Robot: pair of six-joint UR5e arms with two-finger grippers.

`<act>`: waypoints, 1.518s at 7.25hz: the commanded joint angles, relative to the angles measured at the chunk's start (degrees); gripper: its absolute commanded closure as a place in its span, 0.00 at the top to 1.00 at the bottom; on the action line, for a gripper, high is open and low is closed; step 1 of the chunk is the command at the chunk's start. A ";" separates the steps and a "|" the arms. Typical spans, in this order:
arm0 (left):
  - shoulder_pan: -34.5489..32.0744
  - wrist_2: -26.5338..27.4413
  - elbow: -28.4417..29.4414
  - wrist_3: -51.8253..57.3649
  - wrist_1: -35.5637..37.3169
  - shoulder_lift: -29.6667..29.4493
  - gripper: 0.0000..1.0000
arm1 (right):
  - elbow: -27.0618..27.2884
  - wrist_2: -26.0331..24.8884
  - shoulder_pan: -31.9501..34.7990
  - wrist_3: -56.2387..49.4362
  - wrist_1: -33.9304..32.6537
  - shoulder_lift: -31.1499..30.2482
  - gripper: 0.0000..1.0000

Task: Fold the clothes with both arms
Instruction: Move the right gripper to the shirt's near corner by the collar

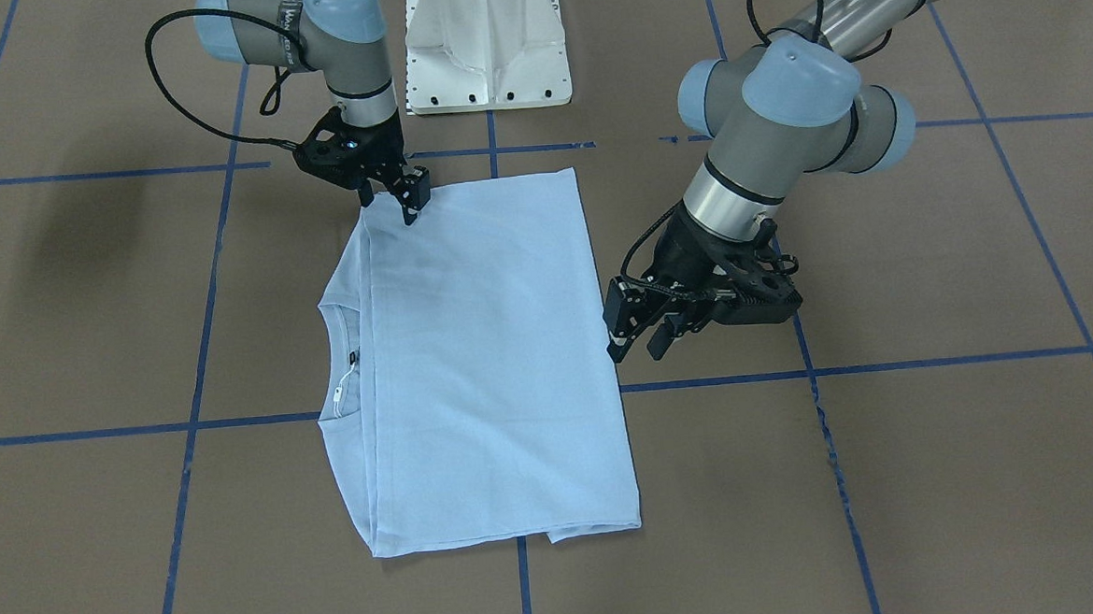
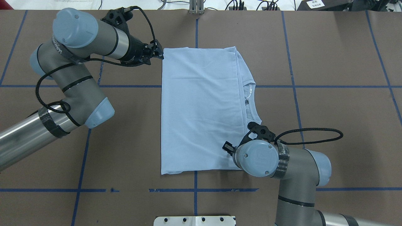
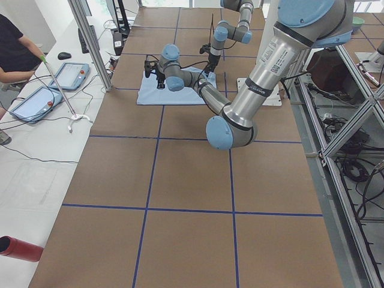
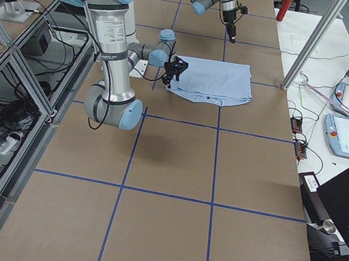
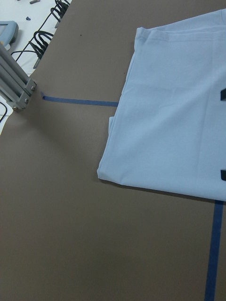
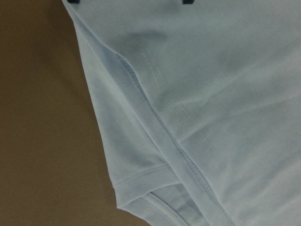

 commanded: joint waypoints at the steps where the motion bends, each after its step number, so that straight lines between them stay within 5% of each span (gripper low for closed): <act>1: 0.03 0.01 0.00 -0.10 0.00 -0.09 0.58 | 0.06 0.14 -0.05 0.01 -0.06 -0.72 0.78; 6: 0.03 0.01 0.00 -0.10 0.00 -0.09 0.58 | -0.12 0.14 -0.22 0.01 -0.06 -1.08 0.67; 8: 0.03 0.01 0.00 -0.10 0.00 -0.09 0.58 | -0.03 0.14 -0.22 0.10 -0.06 -1.16 0.38; 9: 0.03 0.01 0.00 -0.10 0.00 -0.09 0.58 | -0.03 0.23 -0.22 0.10 -0.15 -1.43 0.00; 11: 0.03 0.01 -0.09 -0.10 0.09 -0.17 0.58 | 0.58 0.32 -0.22 0.01 -0.15 -1.43 0.00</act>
